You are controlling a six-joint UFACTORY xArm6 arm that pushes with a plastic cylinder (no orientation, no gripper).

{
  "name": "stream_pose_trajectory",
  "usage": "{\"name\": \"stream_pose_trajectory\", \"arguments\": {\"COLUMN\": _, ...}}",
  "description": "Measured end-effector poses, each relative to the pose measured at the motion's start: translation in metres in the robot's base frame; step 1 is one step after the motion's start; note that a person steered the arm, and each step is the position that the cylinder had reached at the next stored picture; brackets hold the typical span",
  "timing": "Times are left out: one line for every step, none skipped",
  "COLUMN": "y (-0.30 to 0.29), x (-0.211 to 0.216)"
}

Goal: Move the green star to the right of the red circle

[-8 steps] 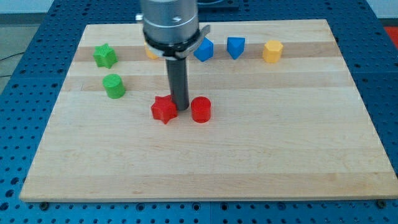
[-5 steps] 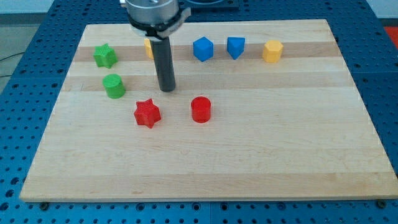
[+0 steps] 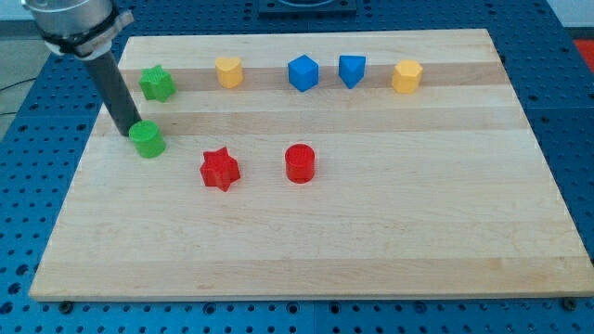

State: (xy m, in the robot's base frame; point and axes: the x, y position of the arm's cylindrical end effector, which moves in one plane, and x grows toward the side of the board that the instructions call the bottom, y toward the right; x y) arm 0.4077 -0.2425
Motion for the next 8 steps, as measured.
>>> {"name": "stream_pose_trajectory", "arguments": {"y": 0.010, "x": -0.028}}
{"name": "stream_pose_trajectory", "arguments": {"y": 0.053, "x": -0.002}}
{"name": "stream_pose_trajectory", "arguments": {"y": 0.044, "x": 0.054}}
{"name": "stream_pose_trajectory", "arguments": {"y": 0.048, "x": 0.046}}
{"name": "stream_pose_trajectory", "arguments": {"y": 0.048, "x": -0.001}}
{"name": "stream_pose_trajectory", "arguments": {"y": 0.048, "x": -0.020}}
{"name": "stream_pose_trajectory", "arguments": {"y": 0.043, "x": -0.026}}
{"name": "stream_pose_trajectory", "arguments": {"y": 0.032, "x": -0.039}}
